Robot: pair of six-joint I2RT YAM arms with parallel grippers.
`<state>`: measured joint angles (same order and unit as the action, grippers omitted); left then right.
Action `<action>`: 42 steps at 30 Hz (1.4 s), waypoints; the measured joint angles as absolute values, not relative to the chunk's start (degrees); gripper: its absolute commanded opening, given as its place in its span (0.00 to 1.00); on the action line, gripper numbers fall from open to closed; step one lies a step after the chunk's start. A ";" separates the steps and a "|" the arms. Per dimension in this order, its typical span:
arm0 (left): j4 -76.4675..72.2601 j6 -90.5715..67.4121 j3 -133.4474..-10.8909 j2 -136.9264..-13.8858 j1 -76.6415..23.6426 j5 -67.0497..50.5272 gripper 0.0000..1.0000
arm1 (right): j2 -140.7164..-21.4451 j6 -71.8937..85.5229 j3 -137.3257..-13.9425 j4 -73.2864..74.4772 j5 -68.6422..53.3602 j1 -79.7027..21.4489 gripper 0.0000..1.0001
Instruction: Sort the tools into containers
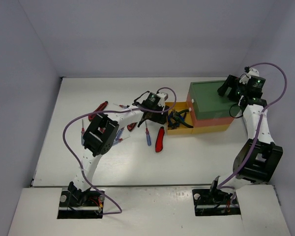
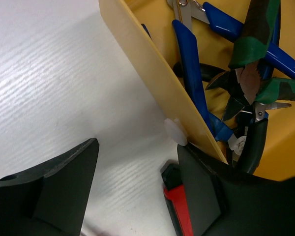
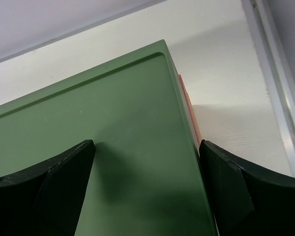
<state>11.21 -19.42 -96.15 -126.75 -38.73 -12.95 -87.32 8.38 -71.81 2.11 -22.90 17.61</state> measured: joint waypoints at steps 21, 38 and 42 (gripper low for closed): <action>3.10 -27.43 -109.62 -135.38 -44.65 -13.58 0.64 | -84.17 14.25 -66.25 -3.17 -21.21 16.01 0.83; -0.42 -33.22 -111.97 -137.39 -44.64 -11.36 0.68 | -82.91 15.14 -64.92 -3.61 -20.46 15.95 0.82; -0.56 -33.17 -108.97 -135.81 -44.63 -10.36 0.68 | -82.36 15.31 -64.53 -3.24 -20.40 15.90 0.82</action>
